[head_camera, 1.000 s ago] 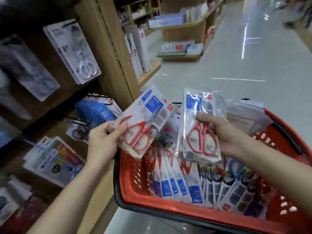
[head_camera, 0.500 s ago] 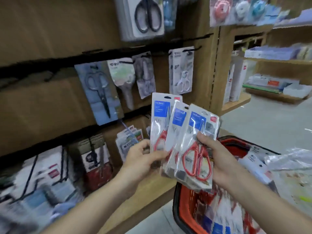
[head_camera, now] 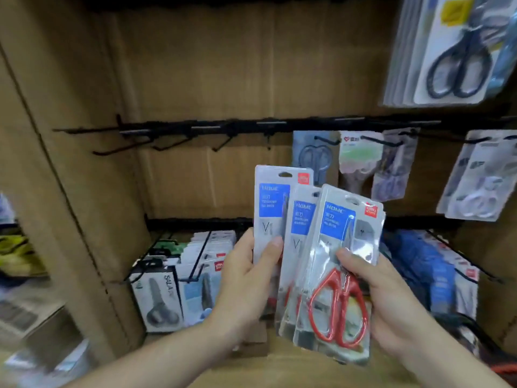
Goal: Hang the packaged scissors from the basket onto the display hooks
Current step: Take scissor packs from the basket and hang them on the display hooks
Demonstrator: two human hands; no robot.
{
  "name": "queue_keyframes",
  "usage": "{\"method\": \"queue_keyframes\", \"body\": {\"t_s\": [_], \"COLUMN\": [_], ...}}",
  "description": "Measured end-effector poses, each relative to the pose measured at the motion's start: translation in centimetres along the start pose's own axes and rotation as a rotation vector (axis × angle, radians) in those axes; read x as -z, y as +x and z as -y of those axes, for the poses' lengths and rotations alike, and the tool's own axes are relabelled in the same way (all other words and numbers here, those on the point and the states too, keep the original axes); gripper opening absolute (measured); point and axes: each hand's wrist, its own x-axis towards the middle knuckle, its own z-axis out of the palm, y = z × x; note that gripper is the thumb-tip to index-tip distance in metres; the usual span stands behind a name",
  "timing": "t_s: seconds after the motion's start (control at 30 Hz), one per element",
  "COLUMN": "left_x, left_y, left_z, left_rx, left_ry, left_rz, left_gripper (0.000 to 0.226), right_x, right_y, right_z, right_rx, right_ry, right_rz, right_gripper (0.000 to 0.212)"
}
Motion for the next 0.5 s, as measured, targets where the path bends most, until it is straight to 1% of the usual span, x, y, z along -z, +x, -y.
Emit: {"method": "queue_keyframes", "body": {"t_s": [0.1, 0.2, 0.23, 0.33, 0.5], "left_x": [1.9, 4.6, 5.7, 8.9, 14.5], "left_y": [0.4, 1.1, 1.3, 1.8, 3.6], "left_z": [-0.6, -0.3, -0.2, -0.3, -0.3], "left_rx": [0.002, -0.072, -0.101, -0.165, -0.163], "left_ry": [-0.093, -0.103, -0.108, -0.13, -0.198], "left_rz": [-0.132, -0.362, -0.411, -0.475, -0.507], "left_gripper": [0.025, 0.019, 0.016, 0.016, 0.02], "right_x": [-3.4, -6.9, -8.1, -11.3, -16.3], "right_y": [1.3, 2.2, 2.4, 3.1, 4.7], "right_z": [-1.4, -2.9, -3.4, -4.9, -7.7], "right_rx": [0.045, 0.112, 0.122, 0.142, 0.188], "right_ry": [-0.038, -0.088, -0.104, -0.147, -0.186], "right_rz": [0.012, 0.014, 0.023, 0.041, 0.029], "right_gripper": [0.047, 0.048, 0.048, 0.044, 0.031]}}
